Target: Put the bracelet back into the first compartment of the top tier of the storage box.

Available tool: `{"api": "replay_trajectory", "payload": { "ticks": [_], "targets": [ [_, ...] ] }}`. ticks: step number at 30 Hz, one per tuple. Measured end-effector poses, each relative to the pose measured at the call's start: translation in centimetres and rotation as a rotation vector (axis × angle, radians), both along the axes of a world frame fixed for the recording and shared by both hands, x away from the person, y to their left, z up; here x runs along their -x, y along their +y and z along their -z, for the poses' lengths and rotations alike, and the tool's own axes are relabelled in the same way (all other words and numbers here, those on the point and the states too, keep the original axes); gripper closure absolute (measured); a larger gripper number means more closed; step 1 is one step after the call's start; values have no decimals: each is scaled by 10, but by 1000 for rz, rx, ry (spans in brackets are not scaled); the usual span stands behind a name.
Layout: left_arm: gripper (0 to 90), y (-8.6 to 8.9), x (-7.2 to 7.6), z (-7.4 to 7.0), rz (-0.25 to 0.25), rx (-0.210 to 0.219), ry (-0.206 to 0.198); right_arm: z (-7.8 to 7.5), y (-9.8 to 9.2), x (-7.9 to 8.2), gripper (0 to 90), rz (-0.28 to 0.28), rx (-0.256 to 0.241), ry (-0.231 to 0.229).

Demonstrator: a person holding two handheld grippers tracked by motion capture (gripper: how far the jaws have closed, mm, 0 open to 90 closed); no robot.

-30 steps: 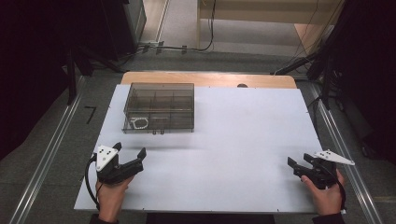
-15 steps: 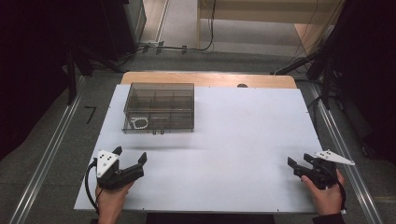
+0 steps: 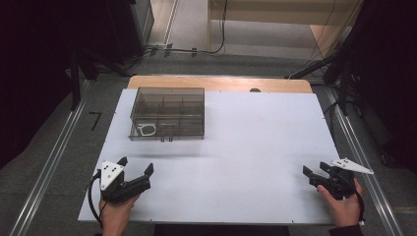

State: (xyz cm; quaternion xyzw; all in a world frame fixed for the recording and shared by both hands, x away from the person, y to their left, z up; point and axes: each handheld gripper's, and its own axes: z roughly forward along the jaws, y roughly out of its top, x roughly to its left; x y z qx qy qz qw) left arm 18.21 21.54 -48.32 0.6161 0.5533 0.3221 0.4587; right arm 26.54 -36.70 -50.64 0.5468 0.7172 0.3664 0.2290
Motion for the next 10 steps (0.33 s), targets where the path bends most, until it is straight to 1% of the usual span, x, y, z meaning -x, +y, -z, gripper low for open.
{"api": "replay_trajectory", "payload": {
  "ticks": [7, 10],
  "targets": [
    [107, 0, 3, 1, 1, 4, 8, 0, 0, 0, 273, 0, 0, 0],
    [107, 0, 5, 1, 2, 4, 5, 0, 0, 0, 273, 0, 0, 1]
  ]
}}
